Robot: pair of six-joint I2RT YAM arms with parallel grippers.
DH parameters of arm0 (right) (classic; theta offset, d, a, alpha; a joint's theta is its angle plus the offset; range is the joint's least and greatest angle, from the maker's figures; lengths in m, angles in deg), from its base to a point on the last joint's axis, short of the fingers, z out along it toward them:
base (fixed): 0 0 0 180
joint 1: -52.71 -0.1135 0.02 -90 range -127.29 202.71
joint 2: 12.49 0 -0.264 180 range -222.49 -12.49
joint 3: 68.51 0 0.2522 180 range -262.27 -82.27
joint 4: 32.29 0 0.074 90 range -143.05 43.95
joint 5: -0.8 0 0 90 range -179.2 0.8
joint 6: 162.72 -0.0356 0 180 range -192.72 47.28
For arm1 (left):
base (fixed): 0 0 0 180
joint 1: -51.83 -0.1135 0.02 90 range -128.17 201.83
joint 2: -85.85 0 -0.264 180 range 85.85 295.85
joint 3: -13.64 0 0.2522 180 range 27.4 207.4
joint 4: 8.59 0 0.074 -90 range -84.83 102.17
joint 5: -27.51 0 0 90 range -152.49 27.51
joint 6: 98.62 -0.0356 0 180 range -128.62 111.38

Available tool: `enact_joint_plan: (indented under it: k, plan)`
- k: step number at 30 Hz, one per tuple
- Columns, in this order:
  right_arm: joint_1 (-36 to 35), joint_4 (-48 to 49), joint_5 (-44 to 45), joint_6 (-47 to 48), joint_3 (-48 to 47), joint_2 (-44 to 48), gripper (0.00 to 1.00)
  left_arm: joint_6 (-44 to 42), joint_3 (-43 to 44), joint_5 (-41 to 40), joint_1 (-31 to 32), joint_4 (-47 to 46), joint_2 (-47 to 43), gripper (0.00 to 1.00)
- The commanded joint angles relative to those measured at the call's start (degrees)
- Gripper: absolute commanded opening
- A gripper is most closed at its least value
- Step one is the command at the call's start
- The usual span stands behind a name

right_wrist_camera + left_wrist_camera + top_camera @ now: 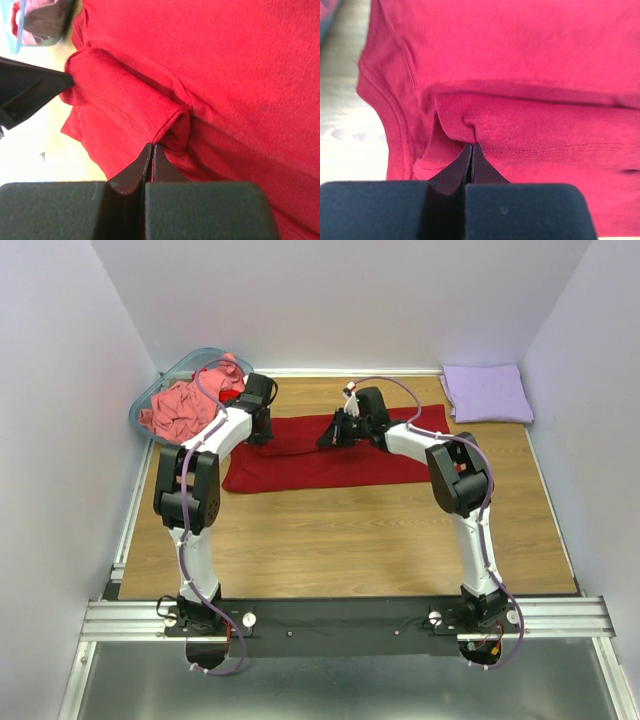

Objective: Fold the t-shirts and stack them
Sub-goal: Fold the tshirt

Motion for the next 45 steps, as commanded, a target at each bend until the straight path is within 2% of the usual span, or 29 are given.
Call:
enact_joint_plan:
  k: [1,3,5,6,7,9,10,12,14,18,20,24,26,32,39,45]
  plan:
    - [0.2,-1.5,-3.7,-0.3,1.1,0.6,0.04,0.8,-1.8,-0.5,-0.2,0.1,0.9,0.00]
    - [0.2,-1.6,-4.7,-0.1,1.1,0.0,0.05,0.8,-1.8,-0.9,-0.2,-0.5,1.6,0.02]
    - [0.2,-1.8,-5.8,0.3,1.1,-0.2,0.06,0.4,-2.3,-1.2,-0.2,-3.1,1.6,0.09]
    - [0.2,-2.0,-5.9,0.6,1.2,-0.1,0.09,0.1,-2.4,-1.5,-0.2,-3.7,1.6,0.17]
    - [0.2,-2.3,-5.6,0.9,1.3,0.2,0.19,-0.1,-2.0,-1.5,-0.2,-4.1,1.6,0.22]
    - [0.2,-3.1,-5.0,2.8,1.4,0.9,0.29,-0.1,-1.6,-1.7,-0.2,-4.3,1.2,0.33]
    - [0.2,-5.3,-4.0,3.7,1.3,1.8,0.36,-0.1,-1.8,-1.7,-0.1,-4.7,0.8,0.44]
    - [0.3,-7.4,-2.6,6.8,1.0,2.7,0.43,0.0,-2.5,-1.4,-0.2,-5.4,-1.7,0.55]
    - [0.3,-10.3,-0.1,9.5,1.2,4.7,0.47,1.2,-3.9,-1.7,-0.2,-5.9,-4.5,0.58]
    - [1.2,-11.4,4.9,12.6,6.5,10.3,0.47,4.9,-8.3,-2.9,-0.2,-5.9,-10.4,0.57]
    - [2.8,-11.4,8.5,13.4,9.2,14.0,0.46,7.3,-13.2,-3.0,-0.2,-6.7,-14.3,0.51]
    - [9.1,-11.3,9.5,12.9,15.5,18.7,0.45,10.2,-22.4,-2.7,-0.2,-9.3,-19.6,0.34]
    - [12.0,-11.2,10.5,13.0,19.2,21.2,0.45,11.6,-27.4,-4.1,-0.7,-11.0,-21.6,0.31]
    - [18.6,-10.7,13.6,10.6,28.6,25.6,0.42,13.5,-33.8,-4.2,-1.7,-13.5,-25.3,0.29]
    - [25.1,-8.2,18.0,6.8,36.6,31.0,0.39,14.6,-35.3,-3.9,-3.1,-15.1,-25.4,0.27]
    - [31.9,-4.5,18.3,2.8,41.6,33.7,0.39,15.9,-35.5,-3.6,-4.6,-16.6,-23.4,0.26]
